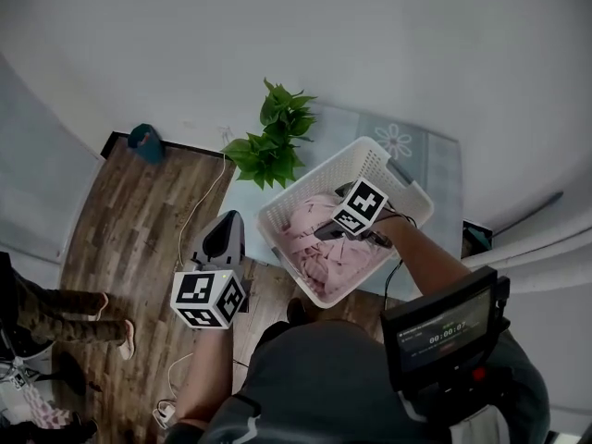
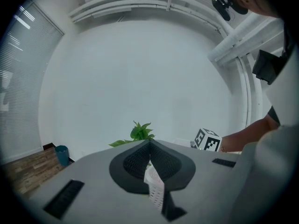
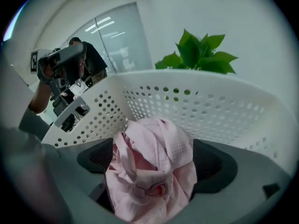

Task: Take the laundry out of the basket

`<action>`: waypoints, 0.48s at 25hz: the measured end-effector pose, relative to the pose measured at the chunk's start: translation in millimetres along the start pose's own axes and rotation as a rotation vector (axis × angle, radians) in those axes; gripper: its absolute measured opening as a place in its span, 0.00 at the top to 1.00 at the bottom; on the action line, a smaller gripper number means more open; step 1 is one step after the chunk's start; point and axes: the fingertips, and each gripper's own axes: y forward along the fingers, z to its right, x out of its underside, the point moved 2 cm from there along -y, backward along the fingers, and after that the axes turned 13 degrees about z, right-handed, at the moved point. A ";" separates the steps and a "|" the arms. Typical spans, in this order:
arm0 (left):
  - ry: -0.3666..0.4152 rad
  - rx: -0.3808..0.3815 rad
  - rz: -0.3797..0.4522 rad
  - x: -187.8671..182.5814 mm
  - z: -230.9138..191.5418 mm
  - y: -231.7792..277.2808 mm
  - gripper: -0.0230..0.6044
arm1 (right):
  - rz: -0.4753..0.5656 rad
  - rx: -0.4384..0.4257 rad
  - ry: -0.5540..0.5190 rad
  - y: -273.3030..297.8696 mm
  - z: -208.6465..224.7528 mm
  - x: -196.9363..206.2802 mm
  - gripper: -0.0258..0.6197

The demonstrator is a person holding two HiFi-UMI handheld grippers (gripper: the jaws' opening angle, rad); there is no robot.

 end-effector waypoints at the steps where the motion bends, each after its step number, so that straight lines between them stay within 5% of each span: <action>1: -0.002 -0.001 -0.003 1.9 -3.0 0.6 0.96 | -0.042 -0.023 0.005 7.1 -0.1 9.8 0.18; 6: -0.017 -0.012 -0.020 12.5 -15.9 1.7 0.96 | -0.203 -0.073 0.014 42.0 2.6 52.1 0.17; 12: -0.030 -0.023 -0.037 21.5 -24.6 -1.9 0.96 | -0.256 -0.104 -0.002 68.3 -0.7 69.6 0.17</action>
